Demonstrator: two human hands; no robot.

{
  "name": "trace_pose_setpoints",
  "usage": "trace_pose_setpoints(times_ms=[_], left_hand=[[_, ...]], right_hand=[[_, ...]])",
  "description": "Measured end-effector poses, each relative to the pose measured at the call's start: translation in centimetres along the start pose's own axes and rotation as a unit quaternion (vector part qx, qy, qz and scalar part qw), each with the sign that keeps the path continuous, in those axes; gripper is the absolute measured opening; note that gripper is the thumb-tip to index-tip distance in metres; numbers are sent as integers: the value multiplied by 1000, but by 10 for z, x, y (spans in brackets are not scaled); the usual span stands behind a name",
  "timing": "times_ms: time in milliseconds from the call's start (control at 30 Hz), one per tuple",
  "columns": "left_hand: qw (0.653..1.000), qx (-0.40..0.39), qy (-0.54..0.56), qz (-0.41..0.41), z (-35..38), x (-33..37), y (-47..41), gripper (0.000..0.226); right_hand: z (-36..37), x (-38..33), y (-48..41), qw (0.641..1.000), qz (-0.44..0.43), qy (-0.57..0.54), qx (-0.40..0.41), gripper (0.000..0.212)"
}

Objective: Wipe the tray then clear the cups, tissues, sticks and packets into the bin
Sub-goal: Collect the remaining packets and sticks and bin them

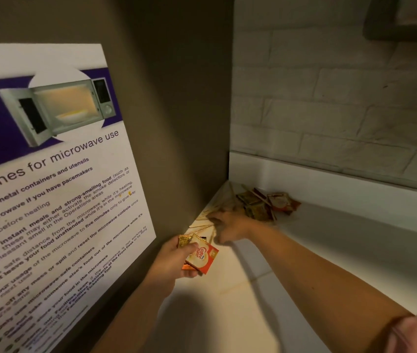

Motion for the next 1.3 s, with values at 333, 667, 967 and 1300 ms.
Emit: trace_pose_setpoints(times_ms=[333,667,967,1300], left_hand=[[1000,2,-1,9,-8,1,-3,34],[1000,-10,-2,9,3,4,-4,35],[1000,-9,9,10,6,6,0,33],[999,-10,53,8,24,17,3,31]], right_hand=[[3,16,13,997,-43,-30,48,28],[4,27,30,992,-48,65,98,33],[-6,24,36,987,8,22,162,24],[-18,26,40,892,30,-441,94,18]])
Point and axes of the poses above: each hand's wrist, its own y-axis away from the middle knuckle, its own z-axis out of the palm, x = y × z, the point moved 1 cm from there along -y, towards the middle knuckle, and after that the axes turned 6 degrees about z, right-handed, at the moved point
